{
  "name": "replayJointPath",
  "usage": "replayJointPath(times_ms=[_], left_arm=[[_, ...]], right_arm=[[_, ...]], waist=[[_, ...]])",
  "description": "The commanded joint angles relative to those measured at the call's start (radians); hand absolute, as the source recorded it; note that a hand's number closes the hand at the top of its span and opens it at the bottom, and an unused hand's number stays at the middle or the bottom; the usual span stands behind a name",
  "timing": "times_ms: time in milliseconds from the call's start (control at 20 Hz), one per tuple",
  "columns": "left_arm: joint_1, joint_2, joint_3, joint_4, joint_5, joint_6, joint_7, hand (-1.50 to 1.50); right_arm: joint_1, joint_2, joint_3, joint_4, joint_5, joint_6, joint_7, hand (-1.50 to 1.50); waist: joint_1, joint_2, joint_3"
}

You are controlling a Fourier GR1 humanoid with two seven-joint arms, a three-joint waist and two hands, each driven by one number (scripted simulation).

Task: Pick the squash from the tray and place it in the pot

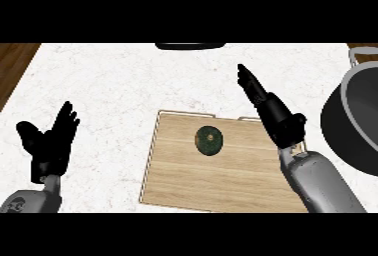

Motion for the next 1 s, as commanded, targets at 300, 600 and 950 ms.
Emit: replayJointPath(times_ms=[300,600,950], left_arm=[[-0.132,0.01,-0.009,-0.087,-0.012,-0.038,-0.039,0.0],[-0.174,0.005,-0.011,-0.159,0.003,-0.054,-0.022,0.0],[-0.169,0.02,0.027,-0.144,0.002,-0.058,-0.004,0.0]], right_arm=[[-0.318,-0.206,0.073,0.061,0.191,0.297,-0.272,1.5],[-0.262,-0.075,-0.034,0.503,0.091,0.368,-0.773,-1.5],[-0.487,-0.195,-0.028,0.692,0.162,0.61,-0.917,-1.5]], waist=[[0.087,-0.037,-0.04],[0.098,0.023,-0.019],[0.055,0.003,-0.023]])
